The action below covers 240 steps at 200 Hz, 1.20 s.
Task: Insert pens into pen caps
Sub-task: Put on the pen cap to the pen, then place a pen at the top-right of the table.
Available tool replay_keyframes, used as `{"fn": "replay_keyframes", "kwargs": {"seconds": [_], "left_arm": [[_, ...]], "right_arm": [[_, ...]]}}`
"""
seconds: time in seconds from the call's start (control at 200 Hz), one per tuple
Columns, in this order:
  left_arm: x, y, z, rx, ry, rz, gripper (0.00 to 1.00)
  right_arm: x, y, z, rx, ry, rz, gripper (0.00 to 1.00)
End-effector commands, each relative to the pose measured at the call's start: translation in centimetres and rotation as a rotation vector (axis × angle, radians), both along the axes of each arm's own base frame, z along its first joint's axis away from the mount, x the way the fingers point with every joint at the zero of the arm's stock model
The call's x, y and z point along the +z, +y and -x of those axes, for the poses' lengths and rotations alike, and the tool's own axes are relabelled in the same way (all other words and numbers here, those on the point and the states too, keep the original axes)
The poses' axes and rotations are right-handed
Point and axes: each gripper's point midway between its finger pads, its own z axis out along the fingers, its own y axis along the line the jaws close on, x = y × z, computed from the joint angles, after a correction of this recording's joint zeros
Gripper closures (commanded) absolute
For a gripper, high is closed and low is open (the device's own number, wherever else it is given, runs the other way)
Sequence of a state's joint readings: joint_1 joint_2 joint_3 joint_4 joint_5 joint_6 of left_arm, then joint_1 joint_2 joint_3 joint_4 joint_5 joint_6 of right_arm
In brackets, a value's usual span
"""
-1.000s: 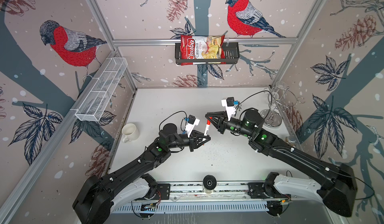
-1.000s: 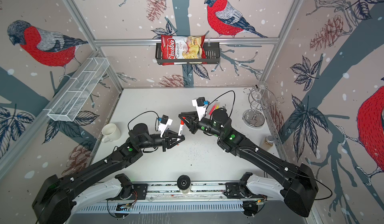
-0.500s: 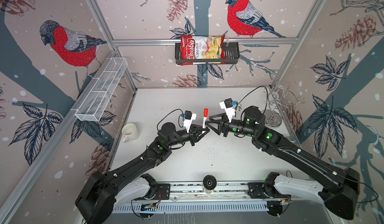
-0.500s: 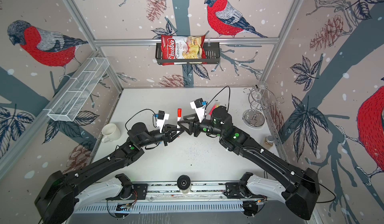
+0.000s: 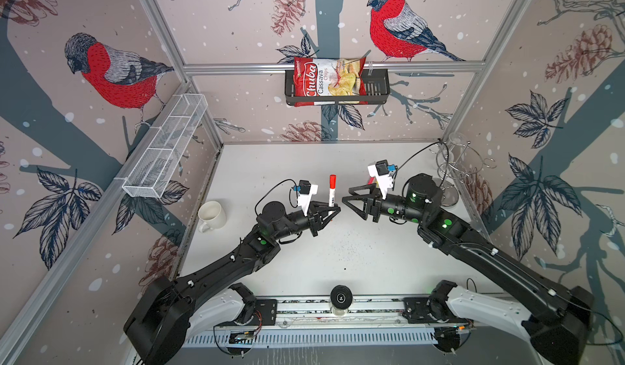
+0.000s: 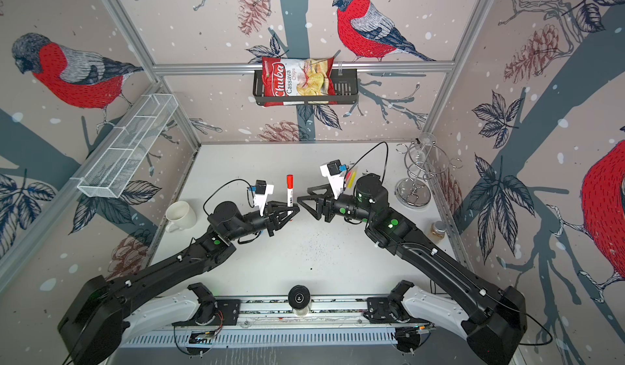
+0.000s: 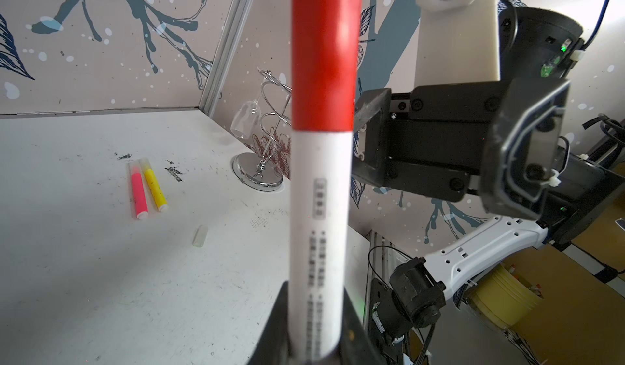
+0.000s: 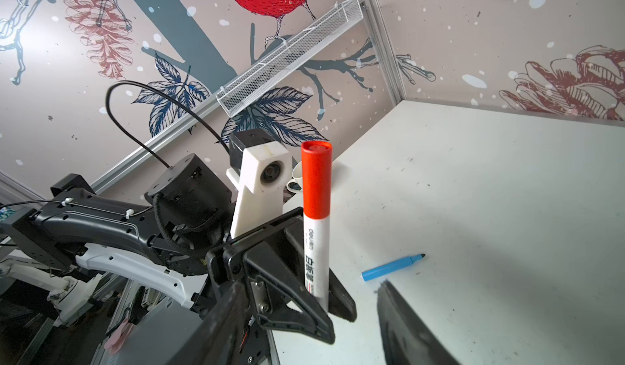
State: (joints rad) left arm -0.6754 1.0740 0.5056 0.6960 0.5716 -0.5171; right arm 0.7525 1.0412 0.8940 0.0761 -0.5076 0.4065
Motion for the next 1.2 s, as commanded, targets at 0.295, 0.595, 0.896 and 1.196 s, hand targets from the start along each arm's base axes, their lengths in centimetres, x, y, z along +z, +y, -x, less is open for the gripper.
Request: {"fn": "replay_keyframes", "kwargs": {"seconds": [0.295, 0.595, 0.896, 1.196], "left_arm": [[1.2, -0.9, 0.2, -0.013, -0.05, 0.015, 1.0], [1.2, -1.2, 0.4, -0.02, -0.053, 0.011, 1.0], [1.2, -1.1, 0.6, -0.02, -0.055, 0.015, 1.0], [1.2, -1.3, 0.9, -0.042, -0.052, 0.018, 1.0]], "right_arm": [[0.2, 2.4, -0.2, 0.07, 0.005, -0.002, 0.49], [-0.4, 3.2, 0.1, 0.091, 0.018, 0.01, 0.64], [-1.1, 3.5, 0.2, 0.092, 0.036, 0.017, 0.65], [-1.0, 3.6, 0.2, 0.089, 0.041, 0.015, 0.84]]}}
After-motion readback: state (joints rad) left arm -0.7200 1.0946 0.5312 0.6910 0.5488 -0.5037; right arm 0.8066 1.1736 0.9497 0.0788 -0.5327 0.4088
